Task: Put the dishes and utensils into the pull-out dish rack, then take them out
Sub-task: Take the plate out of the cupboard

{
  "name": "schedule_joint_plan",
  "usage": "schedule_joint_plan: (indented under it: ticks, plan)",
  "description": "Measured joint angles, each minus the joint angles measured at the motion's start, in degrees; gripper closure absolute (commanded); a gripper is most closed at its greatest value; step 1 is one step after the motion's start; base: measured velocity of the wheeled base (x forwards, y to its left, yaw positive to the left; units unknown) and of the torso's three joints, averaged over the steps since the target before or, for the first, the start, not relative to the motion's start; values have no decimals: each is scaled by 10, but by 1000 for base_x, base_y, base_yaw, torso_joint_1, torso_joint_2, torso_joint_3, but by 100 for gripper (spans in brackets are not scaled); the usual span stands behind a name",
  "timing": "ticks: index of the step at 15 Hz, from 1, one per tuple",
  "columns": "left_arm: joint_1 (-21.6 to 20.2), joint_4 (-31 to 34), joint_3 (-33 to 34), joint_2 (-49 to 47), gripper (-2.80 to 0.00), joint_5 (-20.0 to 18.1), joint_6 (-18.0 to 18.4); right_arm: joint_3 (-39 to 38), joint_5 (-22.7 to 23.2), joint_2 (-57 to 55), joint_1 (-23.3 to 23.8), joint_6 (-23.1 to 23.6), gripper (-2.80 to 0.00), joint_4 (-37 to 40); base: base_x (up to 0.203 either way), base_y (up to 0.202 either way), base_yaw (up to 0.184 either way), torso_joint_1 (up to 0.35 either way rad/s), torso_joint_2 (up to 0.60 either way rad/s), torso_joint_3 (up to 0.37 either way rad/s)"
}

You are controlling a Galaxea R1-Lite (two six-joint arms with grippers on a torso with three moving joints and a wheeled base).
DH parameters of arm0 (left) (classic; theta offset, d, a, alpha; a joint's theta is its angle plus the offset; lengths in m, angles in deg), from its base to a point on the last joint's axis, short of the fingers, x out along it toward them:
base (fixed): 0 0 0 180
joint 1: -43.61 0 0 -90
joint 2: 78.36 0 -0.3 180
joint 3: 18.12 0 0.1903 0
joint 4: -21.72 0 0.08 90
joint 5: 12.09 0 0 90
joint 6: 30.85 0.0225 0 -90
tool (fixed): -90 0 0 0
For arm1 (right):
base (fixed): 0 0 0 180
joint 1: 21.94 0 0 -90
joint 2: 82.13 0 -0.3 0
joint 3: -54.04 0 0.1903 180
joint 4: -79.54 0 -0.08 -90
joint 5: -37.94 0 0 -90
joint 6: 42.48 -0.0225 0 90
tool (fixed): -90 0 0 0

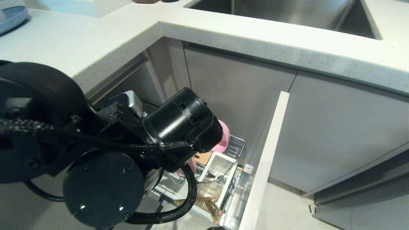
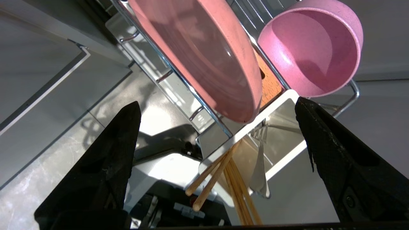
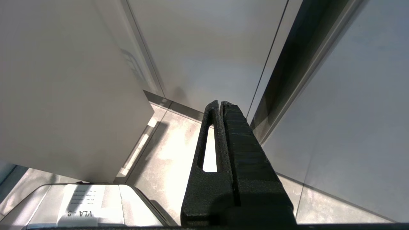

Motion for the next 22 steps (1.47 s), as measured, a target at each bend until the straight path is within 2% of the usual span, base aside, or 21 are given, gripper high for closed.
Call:
schedule_joint_plan:
  ticks: [10, 15, 18, 19, 22]
  plan:
    - [-50, -61, -5, -69, -280, 30, 2, 0, 0, 0, 0, 0, 0, 0, 0, 0, 0, 0, 0, 0]
    - [-65, -67, -7, -95, -280, 67, 1, 0, 0, 0, 0, 0, 0, 0, 0, 0, 0, 0, 0, 0]
    - [-69, -67, -16, -107, -280, 70, 0, 0, 0, 0, 0, 0, 0, 0, 0, 0, 0, 0, 0, 0]
    - [-70, -67, -17, -111, 0, 70, 0, 0, 0, 0, 0, 0, 0, 0, 0, 0, 0, 0, 0, 0]
    - [-70, -67, -21, -116, 0, 70, 1, 0, 0, 0, 0, 0, 0, 0, 0, 0, 0, 0, 0, 0]
